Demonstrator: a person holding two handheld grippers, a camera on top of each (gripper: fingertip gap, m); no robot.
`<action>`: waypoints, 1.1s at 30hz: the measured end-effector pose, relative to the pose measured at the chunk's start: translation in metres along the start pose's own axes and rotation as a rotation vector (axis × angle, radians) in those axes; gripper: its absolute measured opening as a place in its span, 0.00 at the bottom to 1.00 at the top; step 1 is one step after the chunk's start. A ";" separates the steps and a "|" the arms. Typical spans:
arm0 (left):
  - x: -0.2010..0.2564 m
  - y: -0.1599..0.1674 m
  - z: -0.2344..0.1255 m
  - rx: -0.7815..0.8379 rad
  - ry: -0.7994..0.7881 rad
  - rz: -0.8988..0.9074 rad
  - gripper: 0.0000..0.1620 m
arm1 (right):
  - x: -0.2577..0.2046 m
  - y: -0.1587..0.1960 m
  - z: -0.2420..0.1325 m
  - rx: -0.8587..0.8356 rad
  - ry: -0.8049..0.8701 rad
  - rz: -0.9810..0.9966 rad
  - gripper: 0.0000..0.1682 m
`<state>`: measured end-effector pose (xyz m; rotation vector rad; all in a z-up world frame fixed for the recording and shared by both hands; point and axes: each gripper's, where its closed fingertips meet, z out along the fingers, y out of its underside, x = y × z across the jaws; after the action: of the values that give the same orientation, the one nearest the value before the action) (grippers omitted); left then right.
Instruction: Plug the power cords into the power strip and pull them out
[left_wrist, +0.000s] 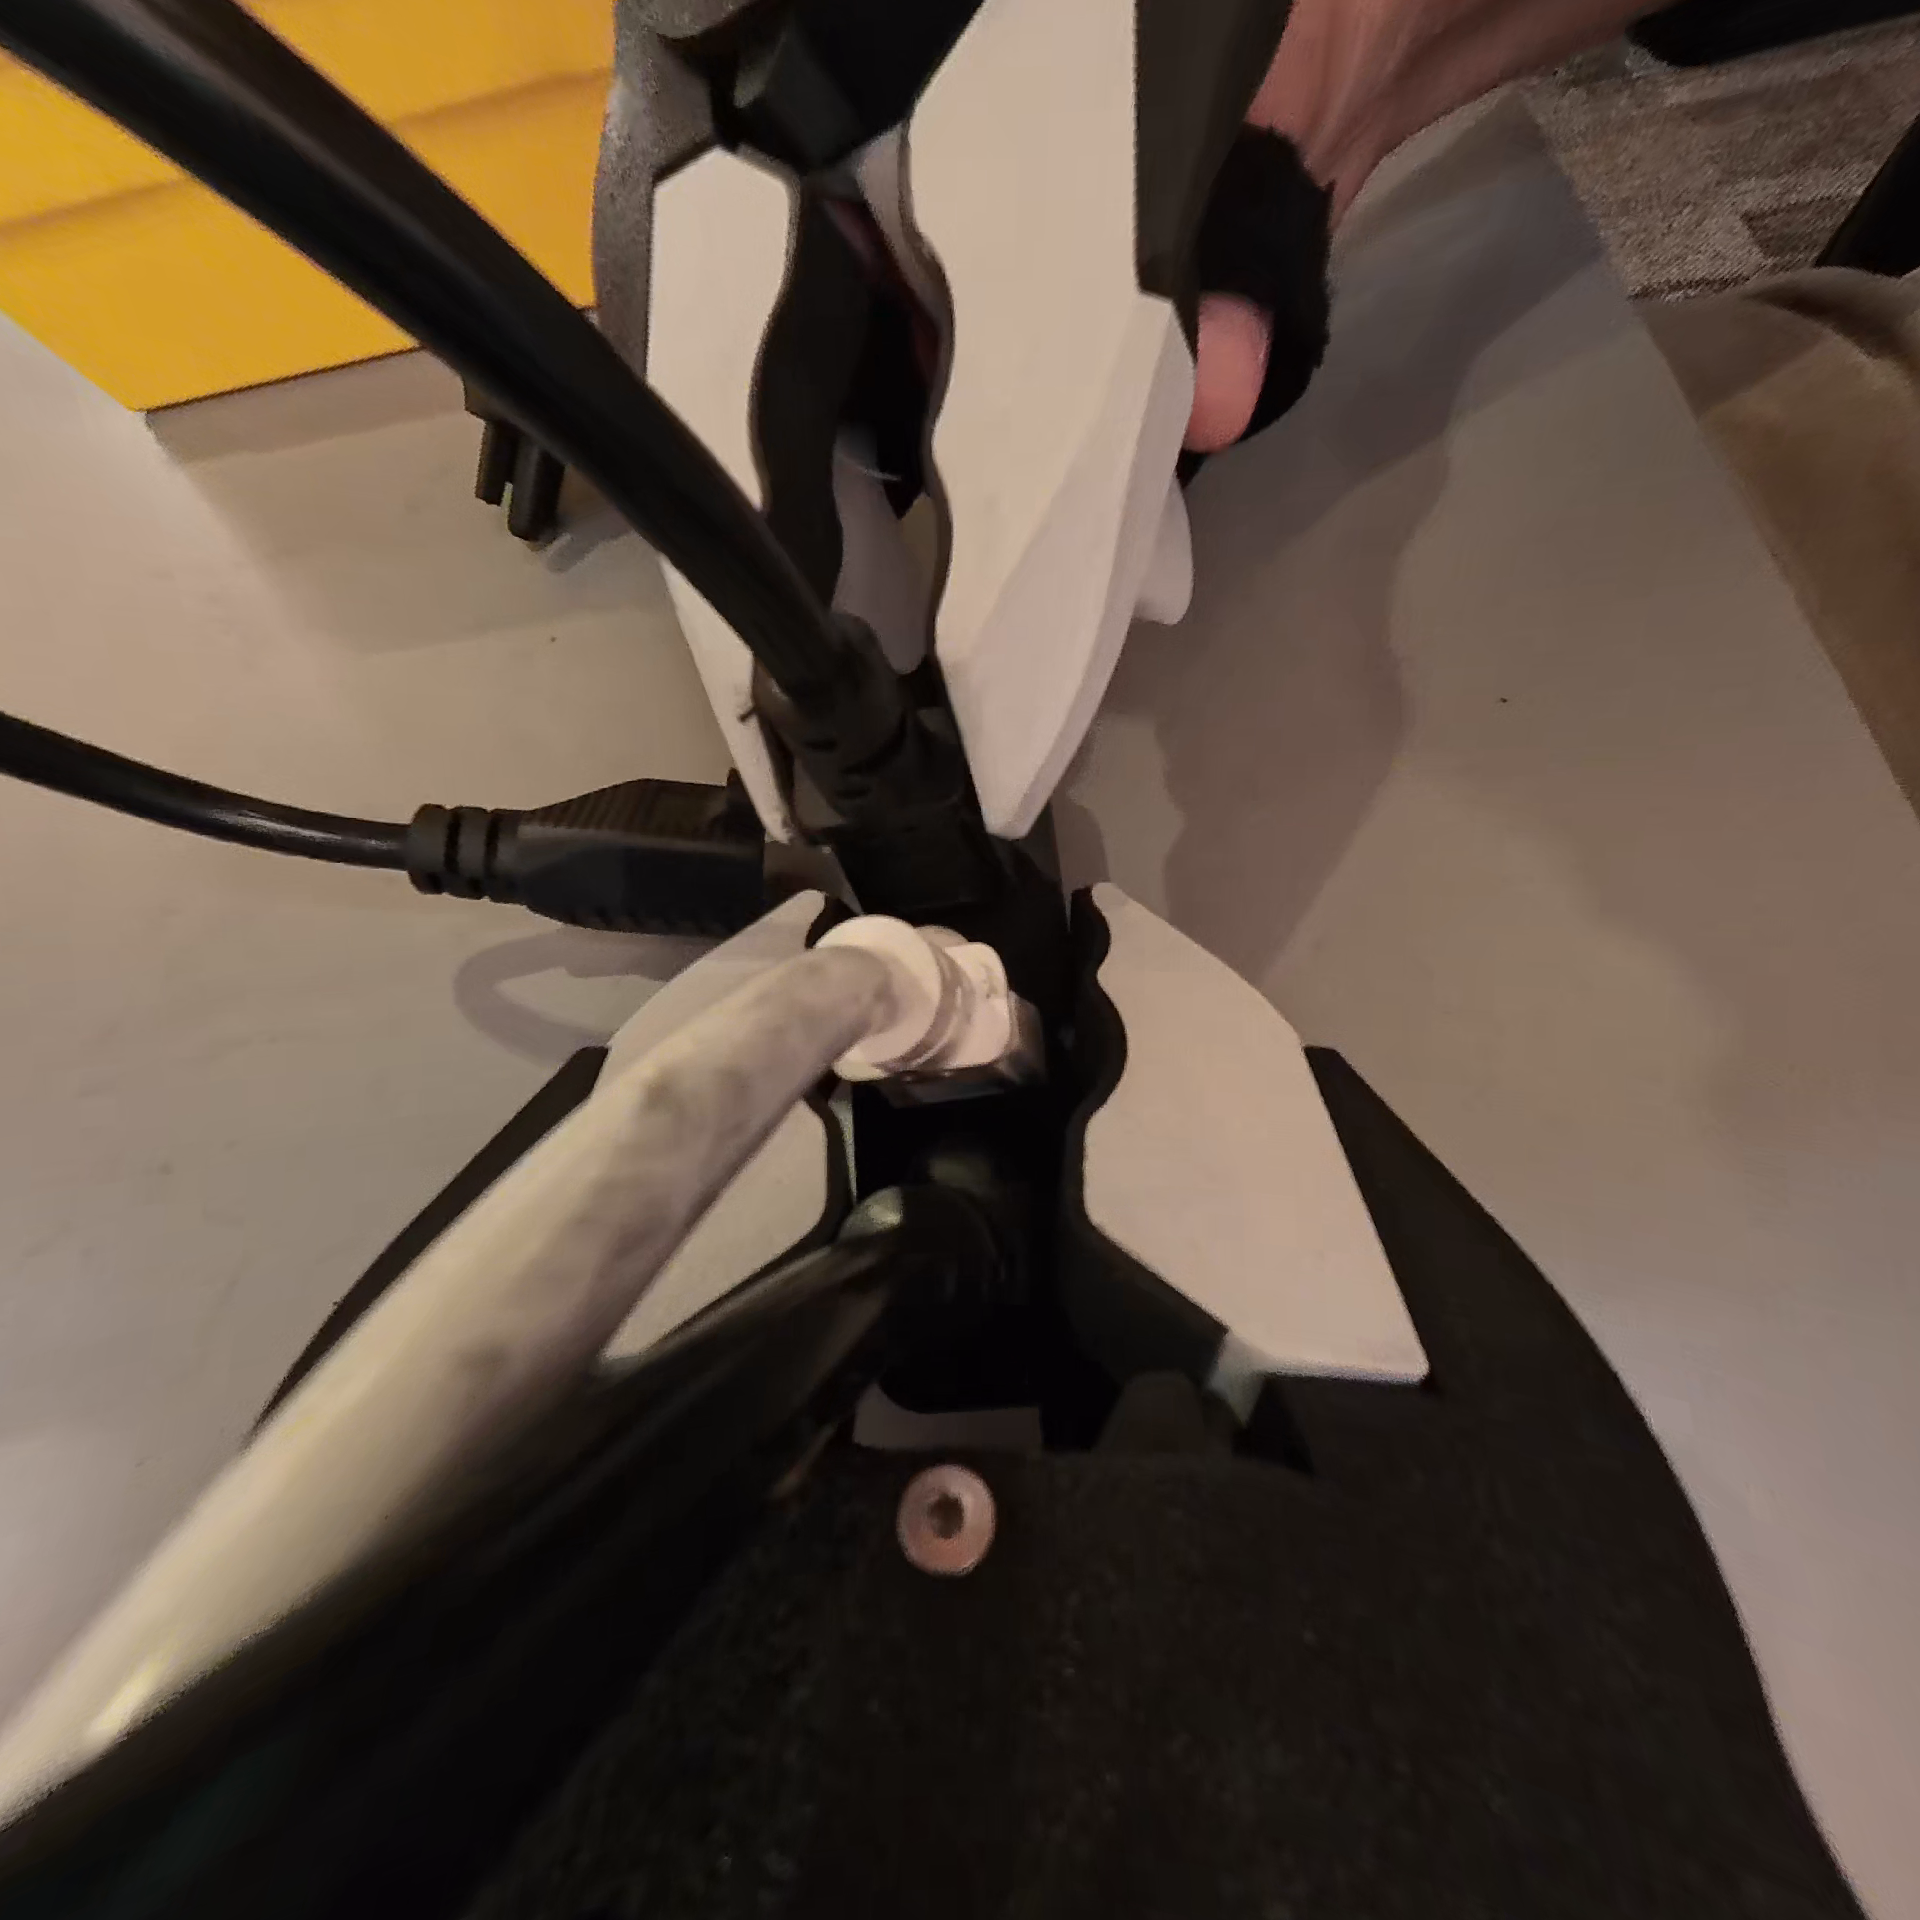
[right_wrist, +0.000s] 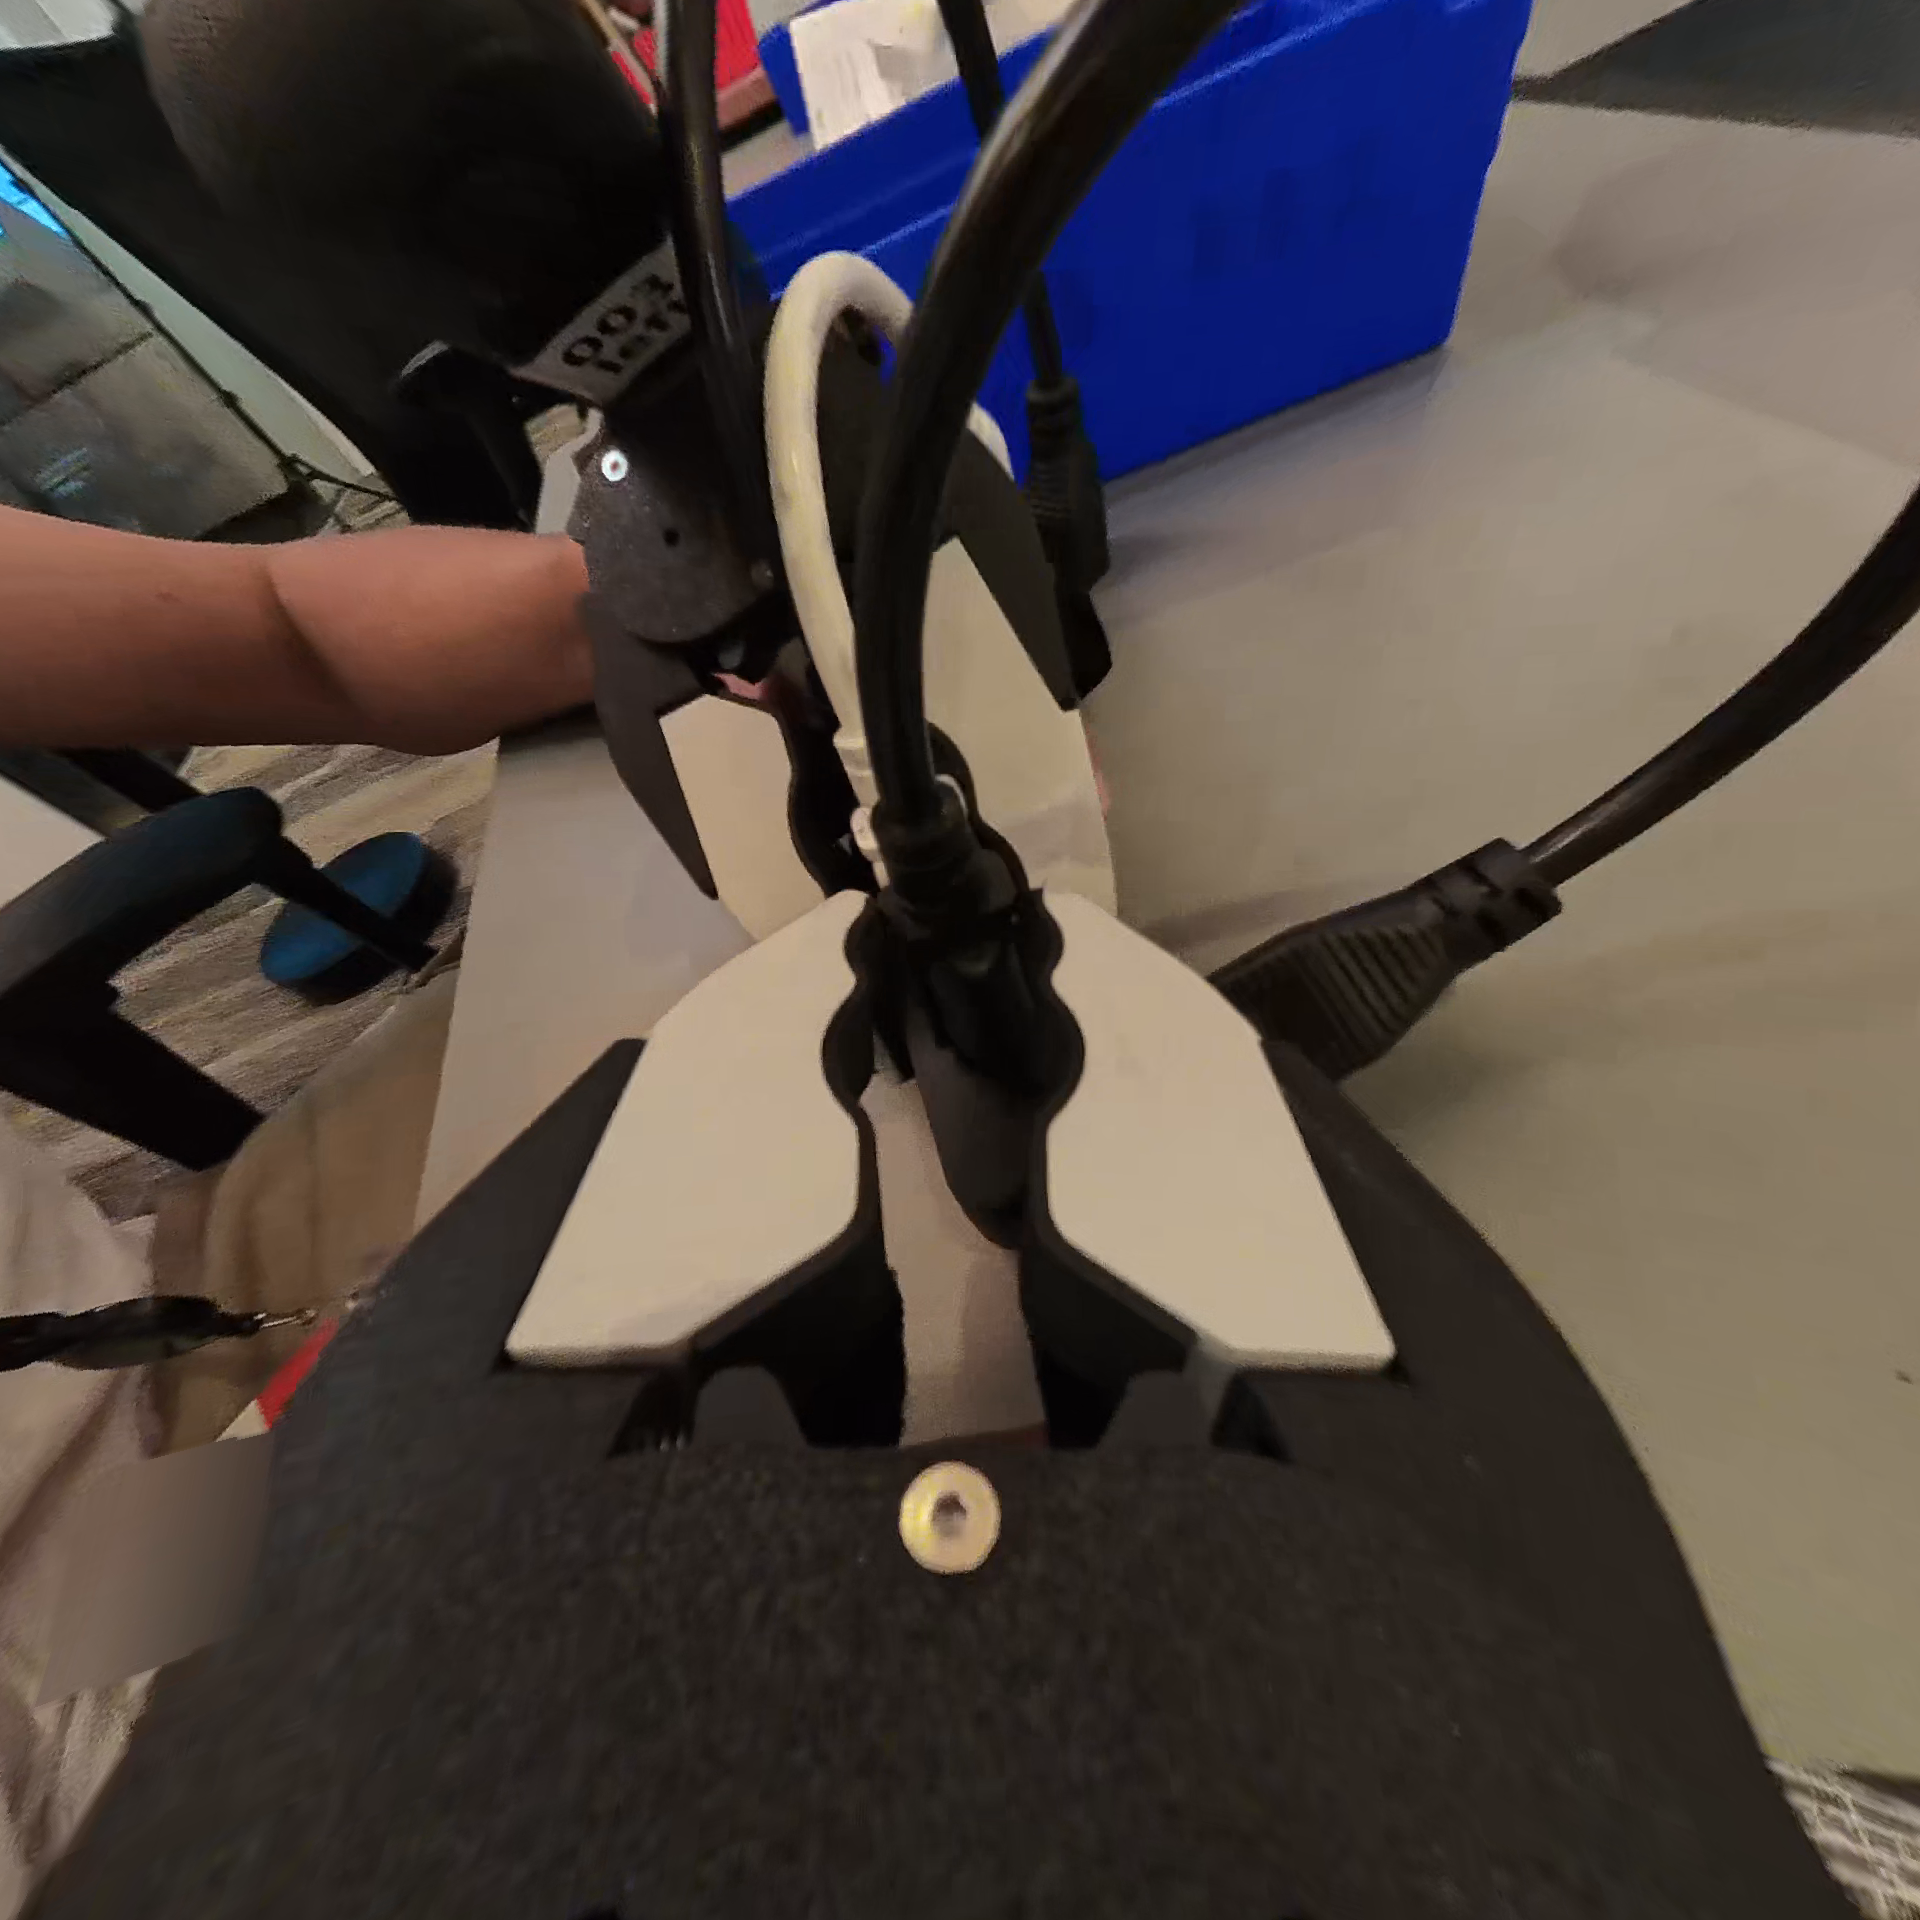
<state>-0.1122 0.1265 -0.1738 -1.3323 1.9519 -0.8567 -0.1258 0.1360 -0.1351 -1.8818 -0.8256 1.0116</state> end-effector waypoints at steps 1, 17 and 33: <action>0.000 0.000 0.001 -0.005 -0.004 0.004 0.27 | 0.000 0.001 0.001 -0.009 -0.012 0.009 0.16; 0.003 -0.012 -0.004 0.071 0.032 -0.038 0.27 | 0.003 0.015 -0.002 -0.139 0.006 -0.177 0.16; 0.003 -0.026 -0.006 0.155 0.103 -0.231 0.27 | -0.001 -0.019 -0.014 0.150 -0.126 0.065 0.12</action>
<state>-0.1036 0.1177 -0.1493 -1.4645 1.7882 -1.1828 -0.1175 0.1387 -0.1134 -1.7411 -0.7424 1.2089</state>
